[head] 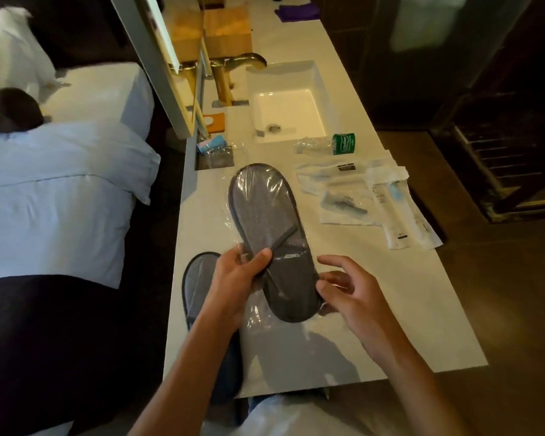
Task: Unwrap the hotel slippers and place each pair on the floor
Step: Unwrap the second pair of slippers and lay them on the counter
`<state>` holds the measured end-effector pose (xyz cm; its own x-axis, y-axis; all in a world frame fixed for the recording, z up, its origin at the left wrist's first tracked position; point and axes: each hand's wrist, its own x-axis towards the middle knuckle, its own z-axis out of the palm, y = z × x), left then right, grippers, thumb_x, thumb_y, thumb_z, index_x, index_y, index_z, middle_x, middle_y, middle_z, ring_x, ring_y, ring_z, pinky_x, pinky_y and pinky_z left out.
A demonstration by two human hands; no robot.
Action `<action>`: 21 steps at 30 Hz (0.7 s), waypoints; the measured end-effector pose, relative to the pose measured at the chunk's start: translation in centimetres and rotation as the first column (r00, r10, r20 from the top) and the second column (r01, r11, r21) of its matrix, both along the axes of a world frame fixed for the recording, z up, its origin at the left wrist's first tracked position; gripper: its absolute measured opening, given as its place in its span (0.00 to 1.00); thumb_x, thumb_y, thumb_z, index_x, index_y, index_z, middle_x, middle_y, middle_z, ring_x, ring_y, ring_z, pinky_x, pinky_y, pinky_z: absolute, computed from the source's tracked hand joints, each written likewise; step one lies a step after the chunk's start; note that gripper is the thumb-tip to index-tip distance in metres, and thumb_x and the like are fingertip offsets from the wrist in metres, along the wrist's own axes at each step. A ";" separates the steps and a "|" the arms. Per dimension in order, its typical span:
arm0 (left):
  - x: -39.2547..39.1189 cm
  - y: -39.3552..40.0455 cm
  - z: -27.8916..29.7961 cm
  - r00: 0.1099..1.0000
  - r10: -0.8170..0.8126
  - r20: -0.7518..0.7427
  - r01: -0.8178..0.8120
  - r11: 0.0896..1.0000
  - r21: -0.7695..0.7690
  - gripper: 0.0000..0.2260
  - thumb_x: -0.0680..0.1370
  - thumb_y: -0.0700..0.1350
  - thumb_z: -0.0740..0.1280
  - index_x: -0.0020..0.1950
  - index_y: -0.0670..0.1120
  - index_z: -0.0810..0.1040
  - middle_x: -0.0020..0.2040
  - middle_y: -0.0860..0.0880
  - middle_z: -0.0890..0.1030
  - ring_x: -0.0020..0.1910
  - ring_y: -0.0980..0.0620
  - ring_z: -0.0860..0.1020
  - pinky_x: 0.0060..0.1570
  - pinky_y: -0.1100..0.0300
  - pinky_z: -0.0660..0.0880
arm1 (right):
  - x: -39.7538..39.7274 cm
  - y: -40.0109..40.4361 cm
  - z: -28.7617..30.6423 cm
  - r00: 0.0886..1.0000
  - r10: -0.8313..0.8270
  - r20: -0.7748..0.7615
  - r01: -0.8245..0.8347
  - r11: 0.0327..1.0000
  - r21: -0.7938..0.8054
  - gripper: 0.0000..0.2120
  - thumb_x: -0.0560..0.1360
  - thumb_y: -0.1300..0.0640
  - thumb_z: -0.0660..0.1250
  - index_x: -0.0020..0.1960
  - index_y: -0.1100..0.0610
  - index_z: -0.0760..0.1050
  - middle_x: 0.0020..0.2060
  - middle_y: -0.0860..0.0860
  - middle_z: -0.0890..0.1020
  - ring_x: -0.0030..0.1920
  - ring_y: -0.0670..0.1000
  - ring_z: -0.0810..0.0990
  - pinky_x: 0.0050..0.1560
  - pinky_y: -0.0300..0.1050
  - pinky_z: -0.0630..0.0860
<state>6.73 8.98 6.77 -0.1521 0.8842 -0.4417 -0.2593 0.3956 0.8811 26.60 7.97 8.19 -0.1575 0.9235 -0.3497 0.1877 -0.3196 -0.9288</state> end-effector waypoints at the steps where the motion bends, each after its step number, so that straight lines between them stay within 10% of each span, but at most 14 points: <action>1: -0.4 0.1 0.6 1.000 0.022 0.009 -0.022 1.000 0.020 0.10 0.78 0.40 0.68 0.59 0.40 0.76 0.49 0.41 0.86 0.50 0.42 0.85 0.50 0.48 0.82 | -0.1 -0.1 0.6 0.999 0.028 0.030 -0.029 0.999 0.031 0.15 0.77 0.60 0.68 0.62 0.49 0.76 0.46 0.50 0.84 0.44 0.46 0.85 0.38 0.39 0.82; 15: -3.4 0.5 3.7 0.985 0.121 0.122 -0.134 0.985 0.112 0.11 0.79 0.40 0.67 0.61 0.39 0.75 0.47 0.41 0.87 0.48 0.43 0.86 0.44 0.53 0.84 | -1.7 0.6 3.2 0.998 0.044 -0.050 -0.038 0.993 0.108 0.05 0.78 0.60 0.66 0.51 0.56 0.81 0.34 0.54 0.83 0.33 0.51 0.81 0.35 0.41 0.80; 21: -4.0 0.5 3.9 0.973 0.098 0.210 -0.126 0.985 0.121 0.08 0.79 0.39 0.65 0.57 0.42 0.77 0.46 0.43 0.86 0.45 0.47 0.86 0.39 0.57 0.83 | -1.7 1.2 3.6 0.964 0.044 -0.261 -0.070 0.994 -0.089 0.09 0.80 0.62 0.63 0.43 0.63 0.79 0.32 0.58 0.77 0.30 0.52 0.74 0.28 0.41 0.70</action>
<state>2.73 9.46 10.65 -0.1728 0.9192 -0.3538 -0.4741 0.2372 0.8479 24.91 9.22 11.83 -0.3056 0.8741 -0.3775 -0.0339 -0.4062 -0.9132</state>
